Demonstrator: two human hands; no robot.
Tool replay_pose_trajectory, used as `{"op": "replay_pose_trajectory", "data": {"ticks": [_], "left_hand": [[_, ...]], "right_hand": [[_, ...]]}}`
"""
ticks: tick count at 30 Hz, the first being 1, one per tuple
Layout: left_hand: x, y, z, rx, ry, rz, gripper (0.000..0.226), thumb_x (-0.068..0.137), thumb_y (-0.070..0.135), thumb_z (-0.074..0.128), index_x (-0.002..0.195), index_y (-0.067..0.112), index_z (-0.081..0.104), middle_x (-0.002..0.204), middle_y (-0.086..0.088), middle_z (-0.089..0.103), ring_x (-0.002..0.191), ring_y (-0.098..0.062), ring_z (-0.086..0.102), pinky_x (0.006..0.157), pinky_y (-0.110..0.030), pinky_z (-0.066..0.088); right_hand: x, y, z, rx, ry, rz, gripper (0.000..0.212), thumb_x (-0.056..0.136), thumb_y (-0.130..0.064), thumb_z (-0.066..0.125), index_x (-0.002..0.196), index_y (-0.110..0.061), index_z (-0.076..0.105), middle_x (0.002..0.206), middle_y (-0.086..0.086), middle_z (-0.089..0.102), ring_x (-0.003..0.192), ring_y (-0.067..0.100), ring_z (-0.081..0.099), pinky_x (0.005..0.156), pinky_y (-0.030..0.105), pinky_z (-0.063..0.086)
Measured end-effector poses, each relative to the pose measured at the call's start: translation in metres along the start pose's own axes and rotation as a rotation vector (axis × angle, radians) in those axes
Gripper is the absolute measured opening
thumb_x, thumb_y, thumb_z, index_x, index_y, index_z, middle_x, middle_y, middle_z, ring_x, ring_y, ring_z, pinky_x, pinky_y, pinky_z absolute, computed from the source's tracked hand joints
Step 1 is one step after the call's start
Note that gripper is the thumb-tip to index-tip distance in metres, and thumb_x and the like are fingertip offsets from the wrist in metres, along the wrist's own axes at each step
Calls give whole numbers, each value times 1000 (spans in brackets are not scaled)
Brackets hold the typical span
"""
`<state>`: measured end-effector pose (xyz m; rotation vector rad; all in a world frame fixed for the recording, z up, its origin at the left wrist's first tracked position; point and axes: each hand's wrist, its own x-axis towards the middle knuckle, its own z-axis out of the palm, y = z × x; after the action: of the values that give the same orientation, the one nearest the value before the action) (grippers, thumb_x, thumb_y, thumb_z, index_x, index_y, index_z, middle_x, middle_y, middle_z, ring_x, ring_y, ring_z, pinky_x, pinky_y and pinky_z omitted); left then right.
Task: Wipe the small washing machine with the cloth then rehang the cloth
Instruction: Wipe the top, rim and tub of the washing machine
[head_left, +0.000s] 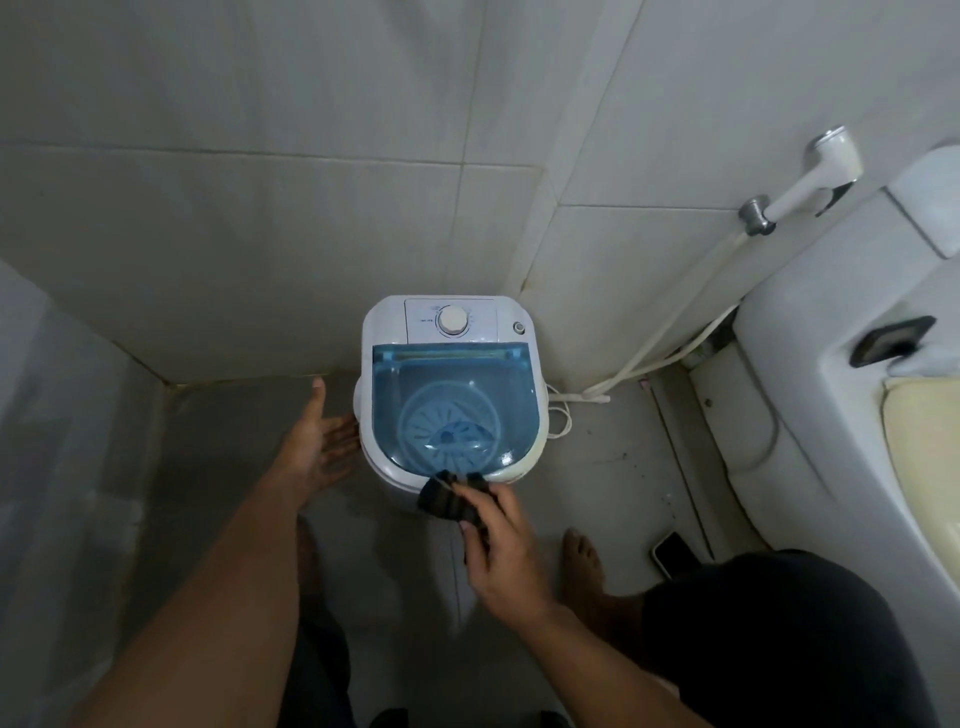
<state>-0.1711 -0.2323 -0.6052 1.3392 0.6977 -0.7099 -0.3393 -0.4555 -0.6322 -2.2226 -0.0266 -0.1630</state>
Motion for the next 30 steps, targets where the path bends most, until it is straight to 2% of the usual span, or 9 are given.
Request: {"op": "replay_pose_trajectory", "data": {"ticks": [3,6,8,11,15,18,22,25,30], "left_hand": [[-2,-1,-1,7,0,-4,90,82,89,33,123,15,64,117,-3,70,120,-23,62,114,-49,39],[-8,-1,1,5,-5,-1,88,85,87,32,127,15,62,117,-3,68,121,-22,60,115,-49,38],[-10,0,2,14,-13,9,89,85,86,31,128,15,62,116,-2,67,120,-21,59,115,-50,37],[-7,0,1,25,-8,9,99,82,89,32,137,11,59,120,-3,66,120,-21,60,115,-50,38],[-5,-1,0,30,-19,11,102,82,89,31,140,10,56,125,-5,65,121,-22,59,115,-49,38],[-4,-1,0,16,-15,9,101,82,89,33,139,10,58,128,-6,66,120,-23,60,114,-50,39],[-7,-1,0,5,-21,12,99,84,87,32,141,9,56,126,-7,65,121,-23,59,115,-50,38],[-9,0,0,19,-32,18,102,83,88,31,143,9,54,126,-6,64,121,-23,58,114,-50,39],[-7,-1,0,14,-16,16,102,82,89,33,141,9,56,118,-3,66,118,-22,60,114,-50,38]], "right_hand": [[31,7,-26,55,254,158,53,96,-12,56,148,-22,48,136,1,51,128,16,54,110,30,43],[67,41,-57,-98,348,352,54,95,-13,57,148,-21,48,128,9,53,122,26,54,106,36,44],[74,52,-61,-291,247,438,48,94,-17,55,141,-25,55,120,12,54,113,35,55,99,42,49],[65,42,-46,-518,0,308,48,91,-26,48,139,-32,55,123,8,54,108,34,54,91,48,54],[56,5,-24,-349,-418,-11,48,94,-25,49,142,-31,54,123,6,53,115,30,55,102,41,49],[78,4,-47,-148,-220,48,45,95,-12,55,139,-23,61,118,7,57,113,24,58,106,32,45],[98,41,-87,-216,110,324,42,97,-11,56,137,-23,61,118,11,56,109,28,61,101,25,41],[76,55,-69,-273,121,405,44,96,-15,57,139,-24,59,118,11,54,107,33,62,100,35,49],[18,32,-11,-366,124,275,53,89,-20,55,141,-31,56,118,8,54,101,30,57,87,44,54]]}}
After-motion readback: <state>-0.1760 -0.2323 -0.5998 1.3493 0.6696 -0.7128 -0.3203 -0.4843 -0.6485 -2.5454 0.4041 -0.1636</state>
